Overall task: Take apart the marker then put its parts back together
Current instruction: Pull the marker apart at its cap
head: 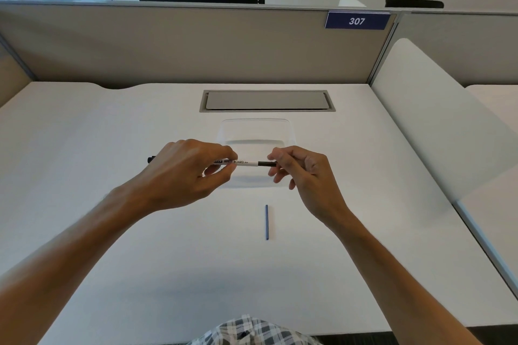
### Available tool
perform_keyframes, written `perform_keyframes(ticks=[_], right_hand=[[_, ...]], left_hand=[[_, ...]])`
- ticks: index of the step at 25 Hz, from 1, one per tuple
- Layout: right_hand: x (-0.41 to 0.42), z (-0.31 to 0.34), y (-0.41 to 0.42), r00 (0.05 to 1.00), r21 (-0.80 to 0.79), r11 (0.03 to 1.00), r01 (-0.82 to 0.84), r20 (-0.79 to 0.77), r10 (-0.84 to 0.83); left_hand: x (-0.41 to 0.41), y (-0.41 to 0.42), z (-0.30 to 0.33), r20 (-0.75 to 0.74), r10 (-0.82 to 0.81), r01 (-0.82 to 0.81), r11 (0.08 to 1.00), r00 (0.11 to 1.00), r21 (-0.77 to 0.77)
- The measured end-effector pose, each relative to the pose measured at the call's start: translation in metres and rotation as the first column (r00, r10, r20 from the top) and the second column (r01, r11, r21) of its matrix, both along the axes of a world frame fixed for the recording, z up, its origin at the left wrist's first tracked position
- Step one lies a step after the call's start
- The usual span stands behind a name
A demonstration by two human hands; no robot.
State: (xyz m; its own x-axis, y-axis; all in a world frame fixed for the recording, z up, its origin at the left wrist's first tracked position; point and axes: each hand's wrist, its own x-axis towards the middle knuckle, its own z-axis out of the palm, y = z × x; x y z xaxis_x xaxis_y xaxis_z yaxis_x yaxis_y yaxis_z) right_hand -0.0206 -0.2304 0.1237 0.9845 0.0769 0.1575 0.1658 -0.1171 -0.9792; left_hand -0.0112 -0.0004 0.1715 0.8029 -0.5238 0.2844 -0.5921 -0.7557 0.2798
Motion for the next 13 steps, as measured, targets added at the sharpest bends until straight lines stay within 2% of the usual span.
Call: perform_keyframes(ticks=[4, 10, 13], right_hand=[[0.0002, -0.0018, 0.0008, 0.999, -0.029, 0.999, -0.033, 0.006, 0.034], [-0.0004, 0.0007, -0.0036, 0.996, 0.018, 0.996, -0.085, 0.0, 0.085], [-0.0009, -0.0007, -0.0017, 0.998, 0.006, 0.998, -0.066, -0.011, 0.067]], left_hand=[[-0.0011, 0.0, 0.0003, 0.015, -0.004, 0.004, 1.0, 1.0, -0.005], [-0.0015, 0.0023, -0.0008, 0.012, 0.002, -0.002, 1.0, 1.0, -0.003], [-0.0018, 0.0022, -0.0022, 0.009, -0.006, 0.006, 1.0, 1.0, 0.003]])
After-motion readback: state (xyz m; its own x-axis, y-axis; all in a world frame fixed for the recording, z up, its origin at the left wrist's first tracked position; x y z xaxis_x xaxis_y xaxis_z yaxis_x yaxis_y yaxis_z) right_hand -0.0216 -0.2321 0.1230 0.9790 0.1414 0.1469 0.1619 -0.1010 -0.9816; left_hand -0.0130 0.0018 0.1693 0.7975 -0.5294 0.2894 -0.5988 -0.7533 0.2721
